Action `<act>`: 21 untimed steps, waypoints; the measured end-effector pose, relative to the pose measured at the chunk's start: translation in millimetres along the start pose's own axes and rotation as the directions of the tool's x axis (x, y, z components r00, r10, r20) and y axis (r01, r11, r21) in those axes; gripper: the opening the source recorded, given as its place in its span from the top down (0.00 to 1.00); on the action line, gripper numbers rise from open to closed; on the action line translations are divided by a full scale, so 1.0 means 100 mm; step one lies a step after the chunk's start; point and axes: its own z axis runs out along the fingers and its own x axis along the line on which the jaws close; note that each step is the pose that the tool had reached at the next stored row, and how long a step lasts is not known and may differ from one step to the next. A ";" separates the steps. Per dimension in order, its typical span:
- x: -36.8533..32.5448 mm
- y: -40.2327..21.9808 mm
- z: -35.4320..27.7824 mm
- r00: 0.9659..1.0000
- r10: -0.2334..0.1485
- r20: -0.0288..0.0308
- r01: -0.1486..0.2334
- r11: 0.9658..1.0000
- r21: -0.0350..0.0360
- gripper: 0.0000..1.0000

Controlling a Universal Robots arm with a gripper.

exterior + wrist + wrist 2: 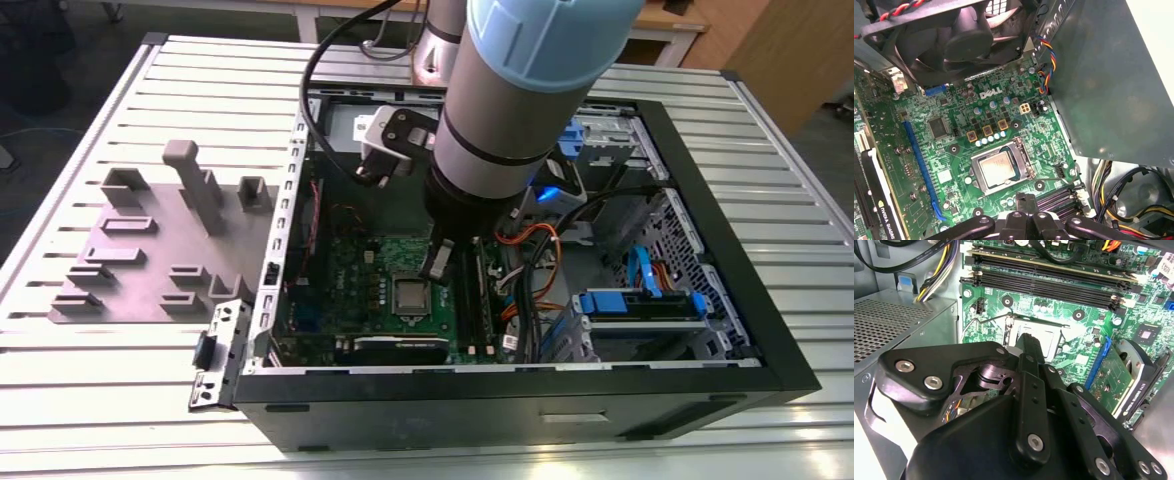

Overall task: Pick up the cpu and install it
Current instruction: 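Install the first cpu locking lever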

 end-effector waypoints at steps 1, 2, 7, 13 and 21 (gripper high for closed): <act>0.000 0.000 -0.001 1.000 0.000 0.000 0.000 1.000 0.000 0.89; 0.000 0.000 -0.002 1.000 0.000 0.000 0.000 1.000 0.000 0.89; 0.000 0.000 -0.002 1.000 0.000 0.000 0.000 1.000 0.000 0.89; 0.000 0.000 -0.003 1.000 0.000 0.000 0.000 1.000 0.000 0.89; 0.000 0.000 -0.003 1.000 0.000 0.000 0.000 1.000 0.000 0.82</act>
